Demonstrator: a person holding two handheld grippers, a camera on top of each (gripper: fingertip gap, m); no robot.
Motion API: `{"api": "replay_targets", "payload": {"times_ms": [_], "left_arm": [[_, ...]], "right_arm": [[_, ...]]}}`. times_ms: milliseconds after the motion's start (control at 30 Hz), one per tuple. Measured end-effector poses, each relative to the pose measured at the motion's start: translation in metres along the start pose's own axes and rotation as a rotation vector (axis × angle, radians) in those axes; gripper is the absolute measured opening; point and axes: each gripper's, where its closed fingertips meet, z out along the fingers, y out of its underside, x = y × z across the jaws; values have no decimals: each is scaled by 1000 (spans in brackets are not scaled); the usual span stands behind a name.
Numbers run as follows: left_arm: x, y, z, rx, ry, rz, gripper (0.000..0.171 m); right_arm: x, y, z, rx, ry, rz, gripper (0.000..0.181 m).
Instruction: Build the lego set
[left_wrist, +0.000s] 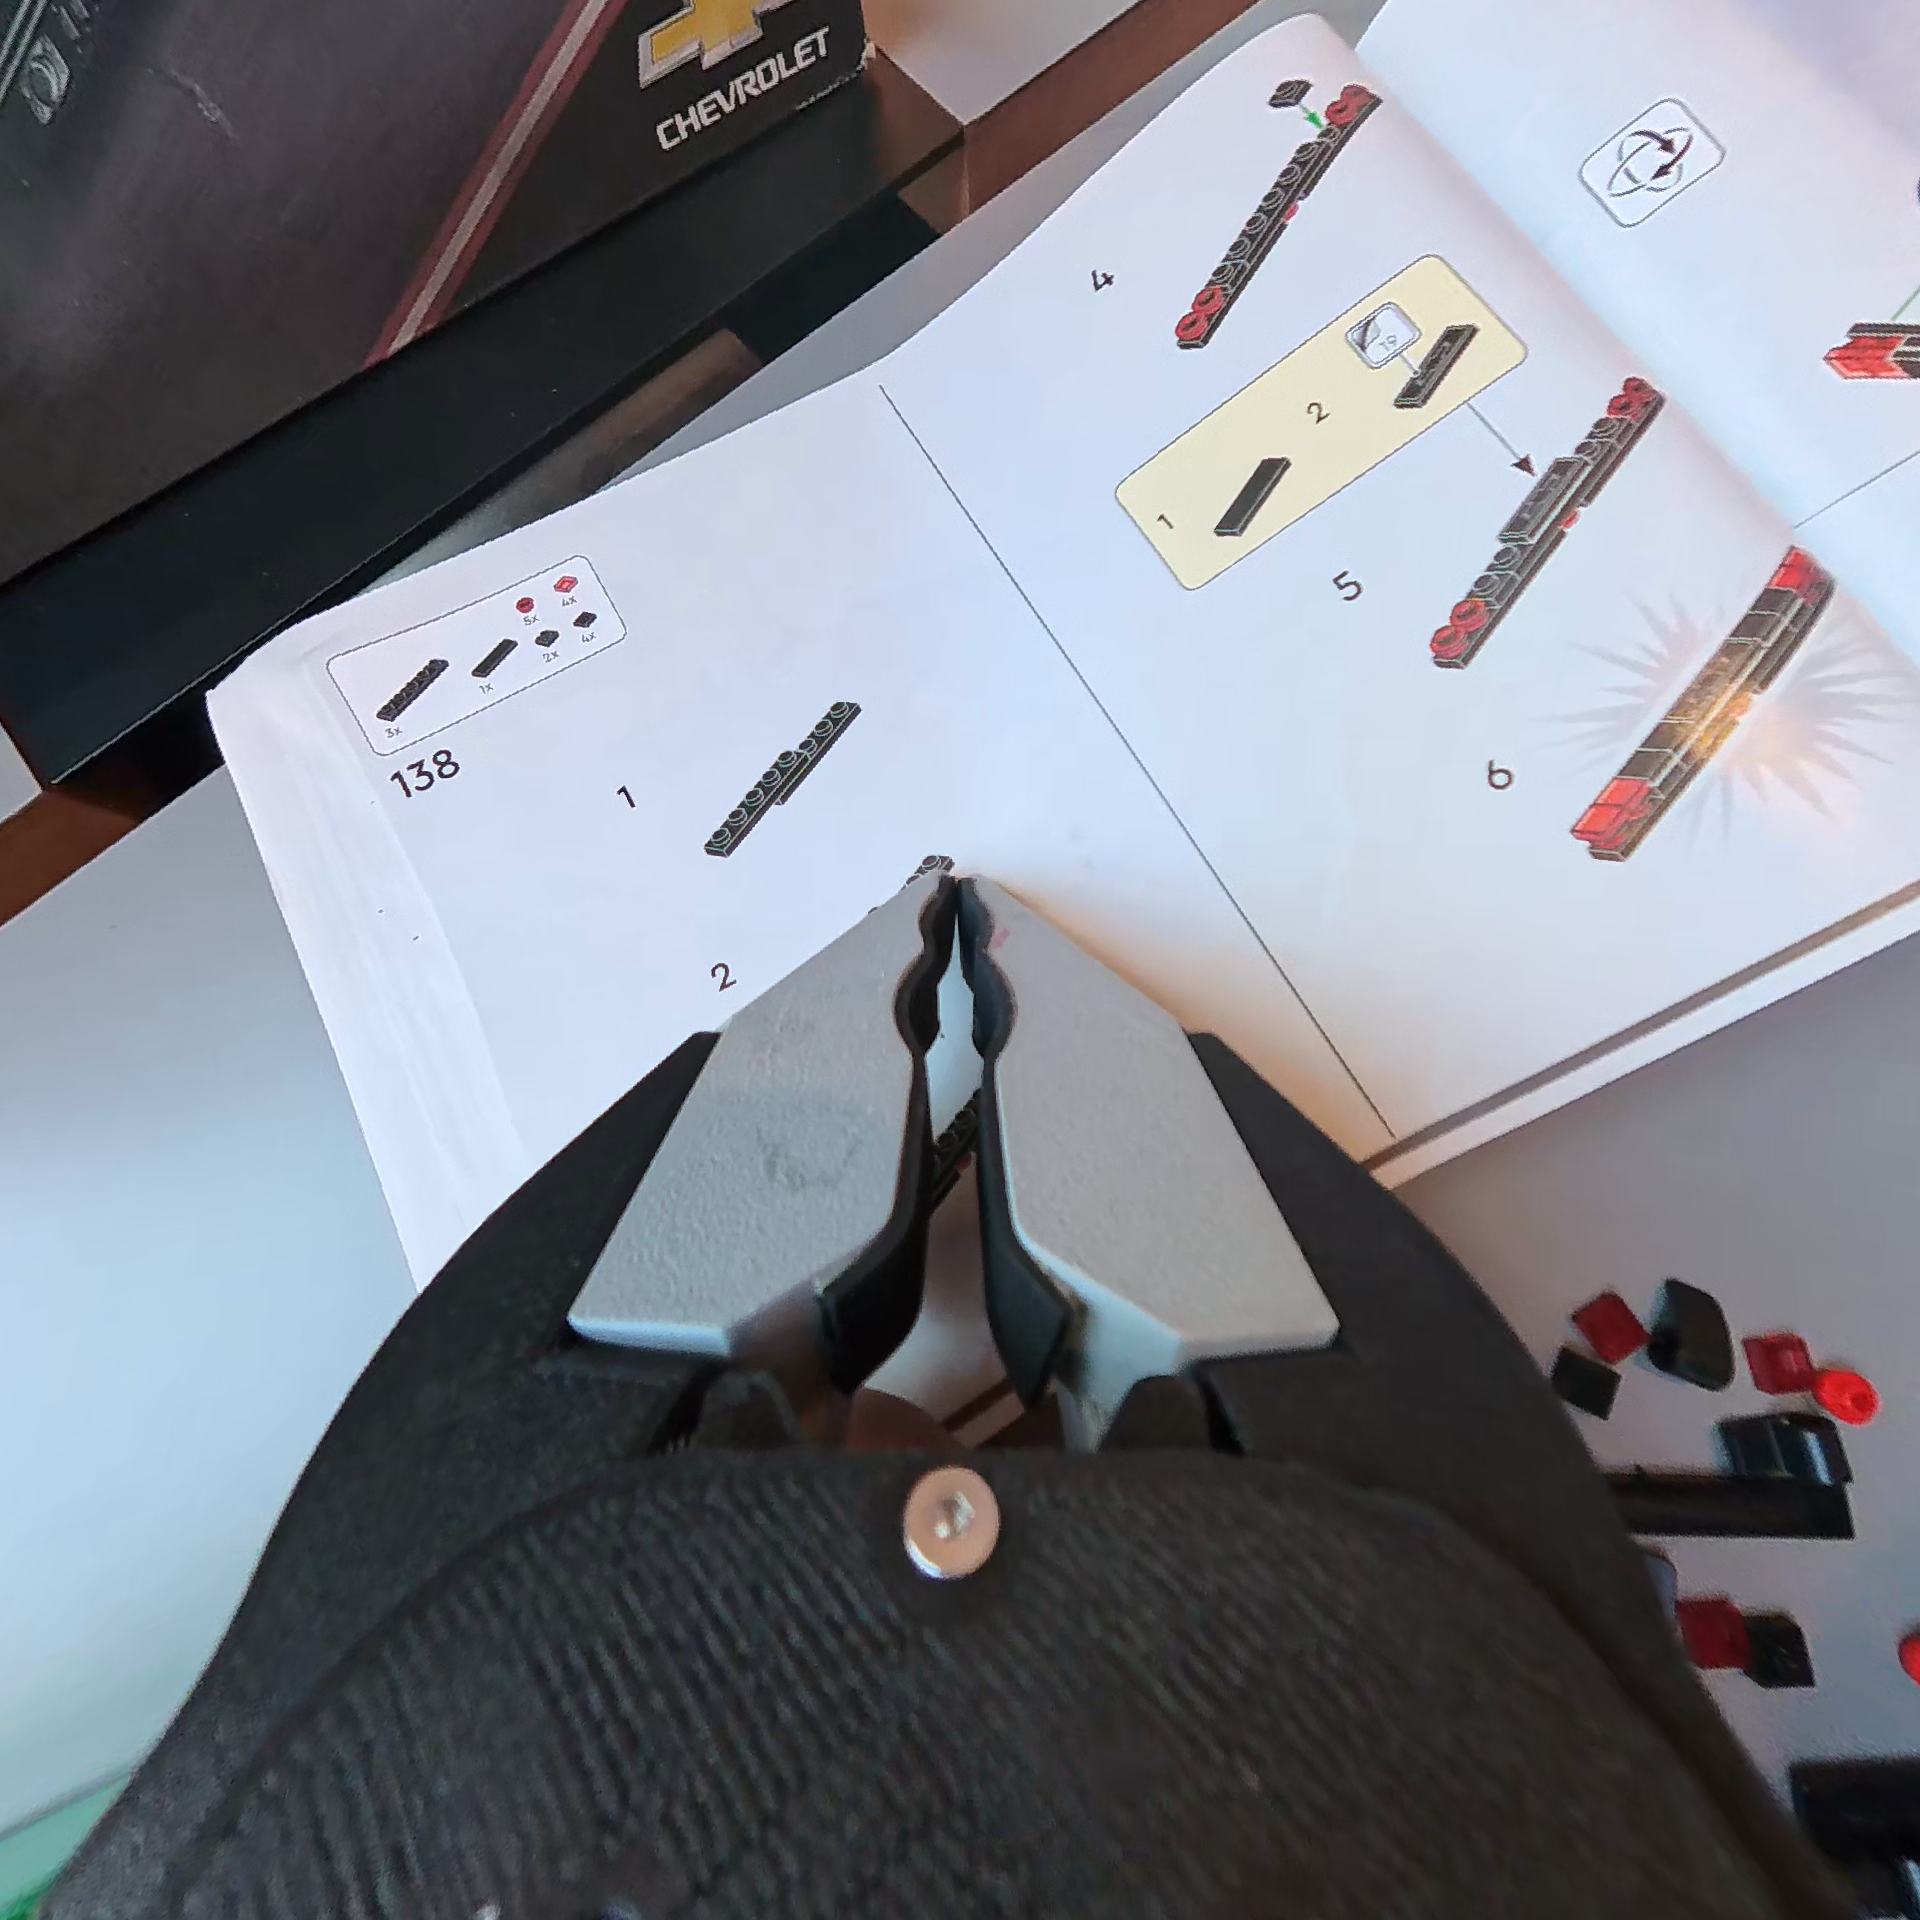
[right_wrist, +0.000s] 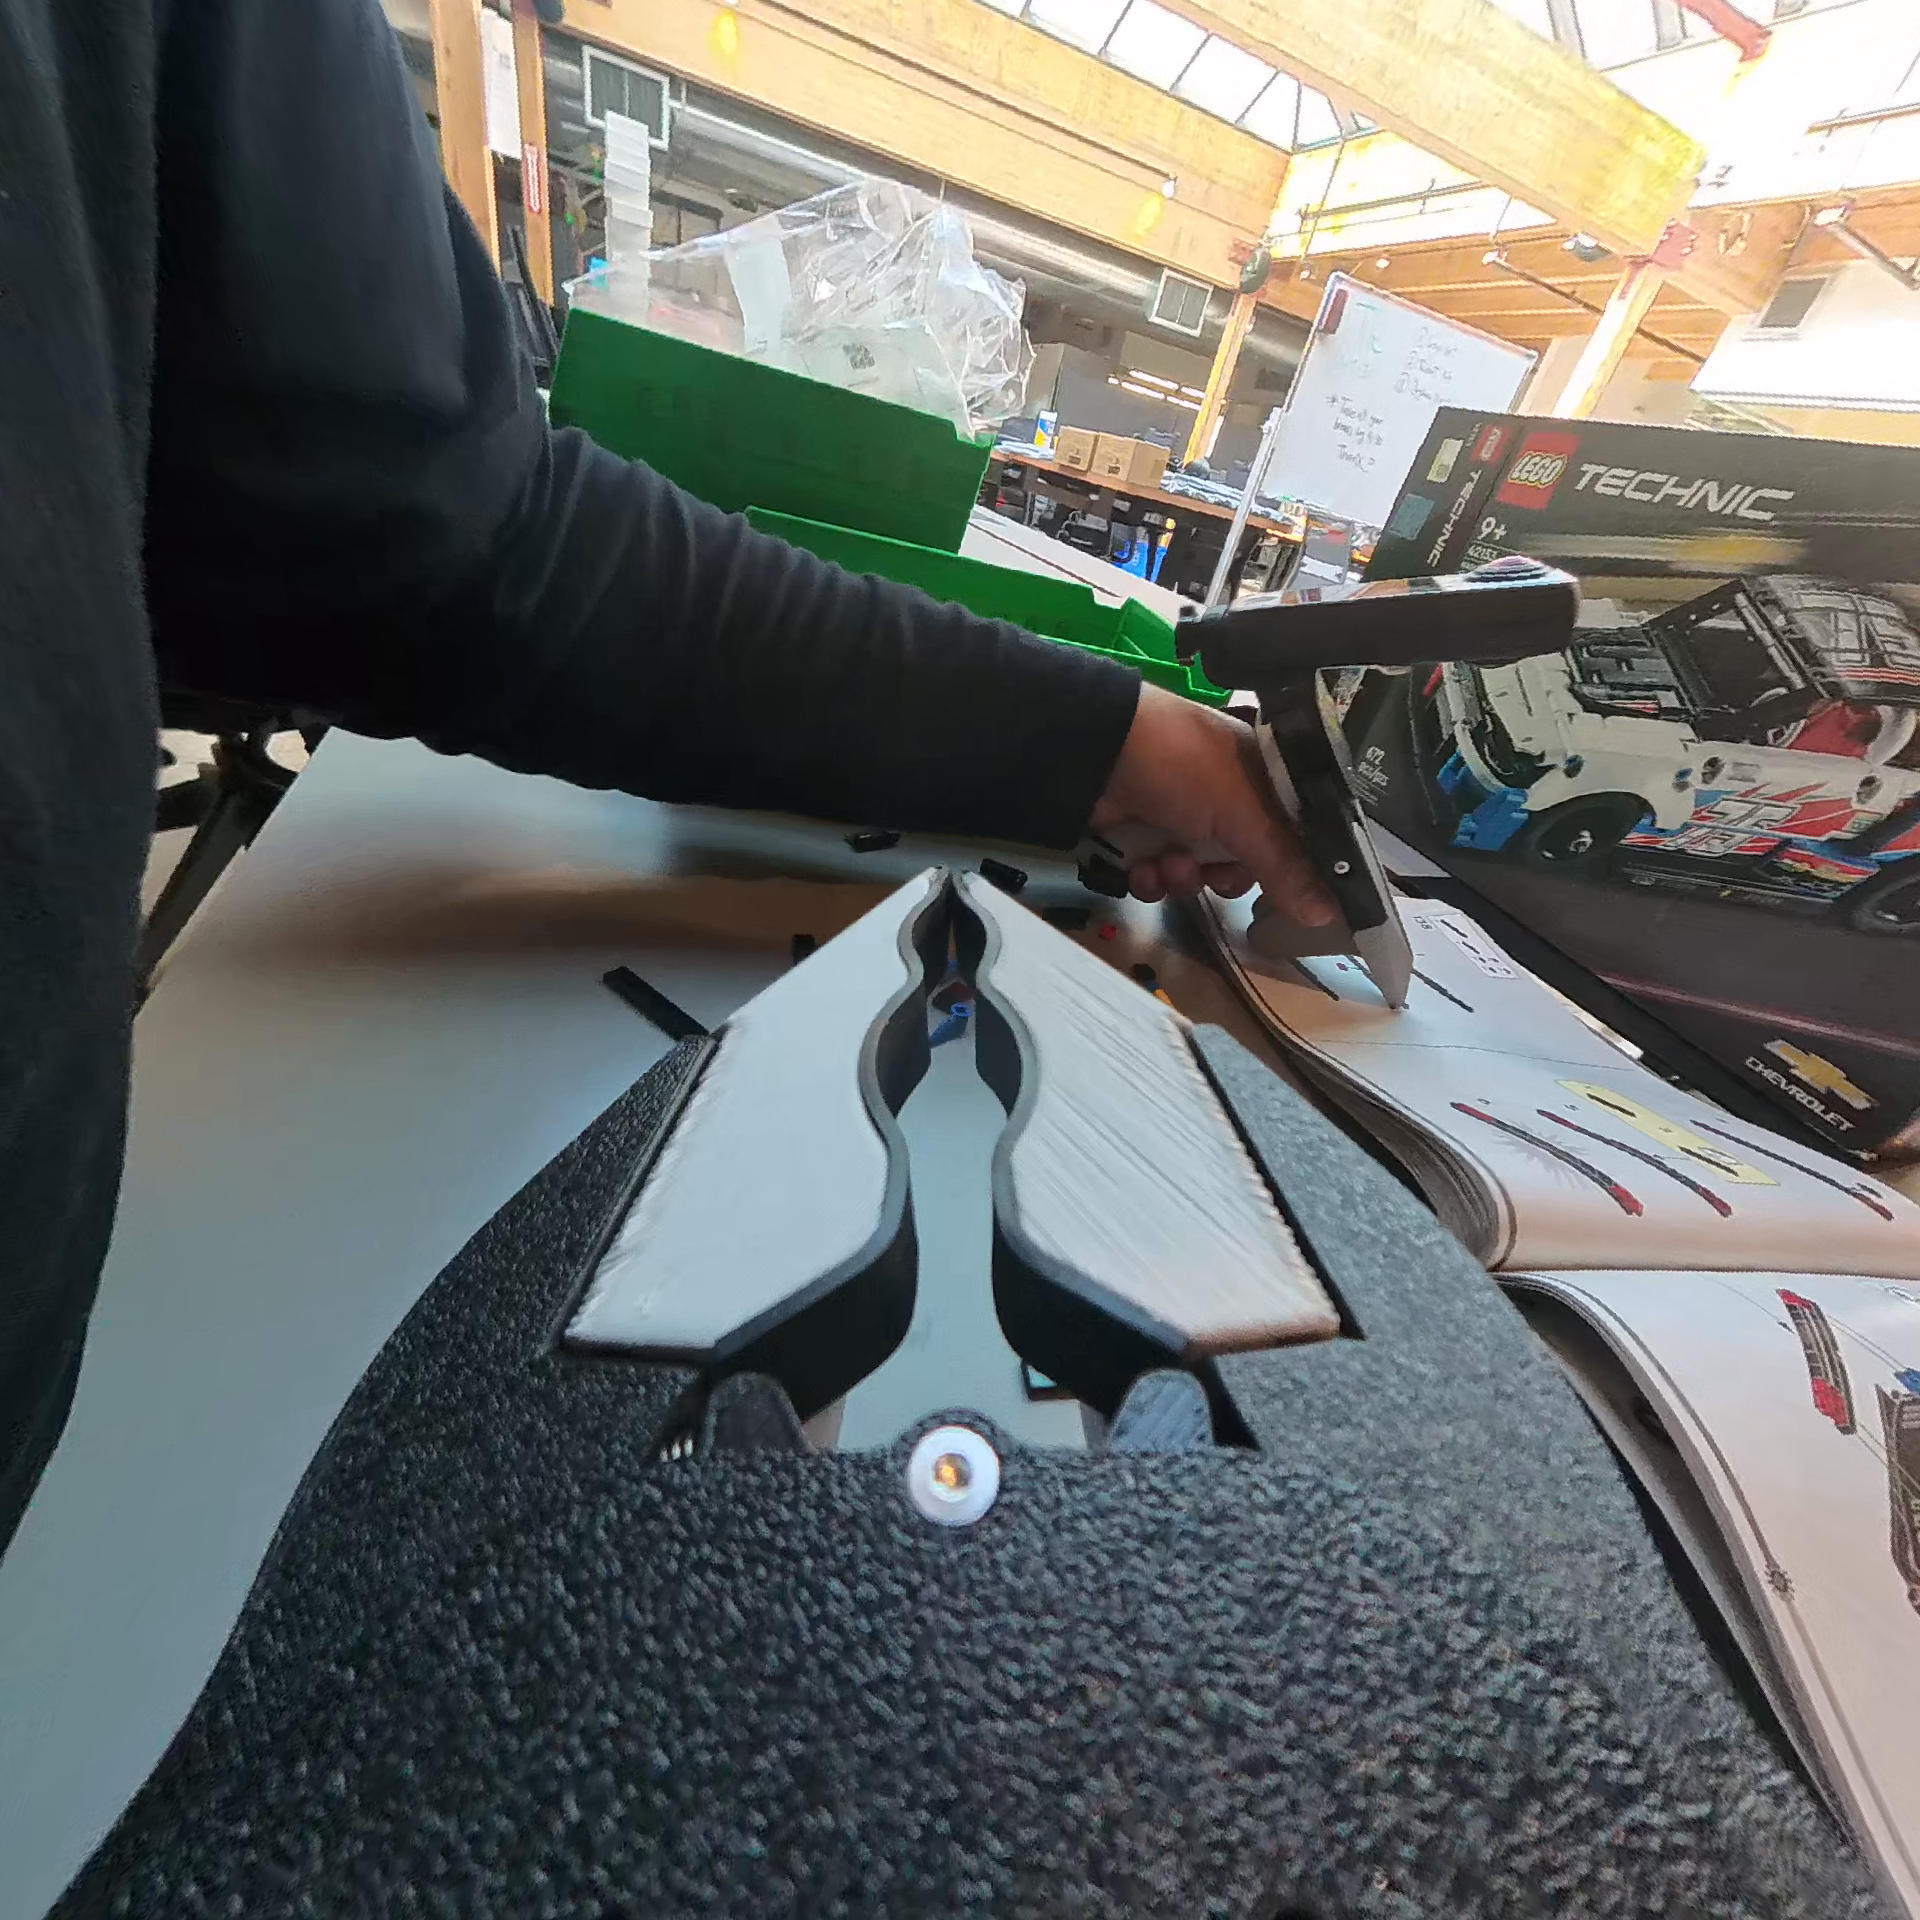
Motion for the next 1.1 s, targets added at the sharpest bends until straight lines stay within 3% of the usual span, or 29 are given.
{"api": "replay_targets", "payload": {"times_ms": [67,267,400,533,700,933,1100], "left_arm": [[-1,0,-1,3,-7,-3,0],[-1,10,-24,-64,-62,-23,26],[11,6,-77,-15,-108,-2,29],[49,-4,-145,125,-50,-46,28],[84,30,-200,163,-97,-40,28],[98,102,-206,137,-133,-145,26],[108,114,-190,120,-54,-136,17]], "right_arm": [[5,-2,-2,10,24,5,0],[48,-22,-24,105,246,31,0],[73,-26,-39,130,367,67,0],[80,-21,-40,112,382,87,0],[73,-22,-36,95,353,73,0],[63,-13,-27,50,333,33,0],[58,0,-19,1,320,7,0]]}}
